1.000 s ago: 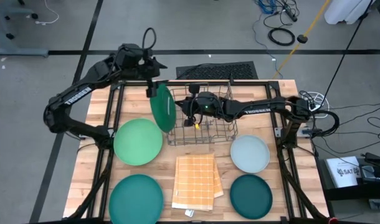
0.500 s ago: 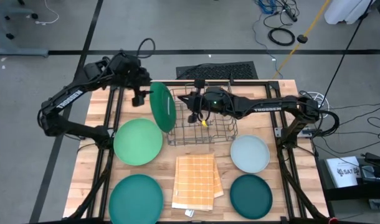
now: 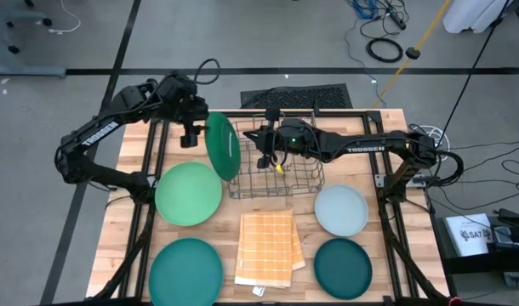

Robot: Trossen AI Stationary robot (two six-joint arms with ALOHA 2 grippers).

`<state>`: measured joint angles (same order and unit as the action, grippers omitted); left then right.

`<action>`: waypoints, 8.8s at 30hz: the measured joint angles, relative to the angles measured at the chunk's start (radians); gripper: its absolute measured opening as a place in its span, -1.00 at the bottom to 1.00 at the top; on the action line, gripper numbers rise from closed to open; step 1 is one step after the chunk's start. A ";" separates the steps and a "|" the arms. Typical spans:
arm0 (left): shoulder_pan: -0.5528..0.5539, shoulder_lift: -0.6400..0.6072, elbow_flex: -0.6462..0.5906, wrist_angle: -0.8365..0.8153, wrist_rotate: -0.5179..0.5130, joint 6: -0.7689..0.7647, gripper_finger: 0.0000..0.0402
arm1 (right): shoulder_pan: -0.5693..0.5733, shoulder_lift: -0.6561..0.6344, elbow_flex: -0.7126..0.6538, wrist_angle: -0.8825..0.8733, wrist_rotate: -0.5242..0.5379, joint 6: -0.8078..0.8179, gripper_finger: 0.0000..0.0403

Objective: Sort dishes
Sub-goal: Put the green plate in the dish rack, then put the light green plate in the dish rack

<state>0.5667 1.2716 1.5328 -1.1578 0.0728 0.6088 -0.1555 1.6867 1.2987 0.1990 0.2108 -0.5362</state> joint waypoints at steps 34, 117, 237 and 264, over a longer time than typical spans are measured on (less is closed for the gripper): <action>-0.046 -0.054 -0.003 0.241 0.017 0.053 -0.63 | 0.008 0.000 0.000 0.006 0.000 -0.011 -1.00; -0.970 -0.007 -0.780 0.292 -0.022 -1.045 -0.04 | 0.007 -0.155 0.000 -0.243 -0.004 0.027 -1.00; -0.719 0.061 -0.524 1.097 -0.710 -1.161 -0.95 | -0.022 -0.134 0.000 -0.368 0.224 0.072 -1.00; -0.718 0.100 -0.526 1.125 -0.699 -1.162 -0.95 | -0.022 -0.106 -0.001 -0.340 0.181 0.096 -1.00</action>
<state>-0.1509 1.3714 1.0073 -0.0332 -0.6261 -0.5529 -0.1772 1.5803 1.2980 -0.1407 0.3920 -0.4402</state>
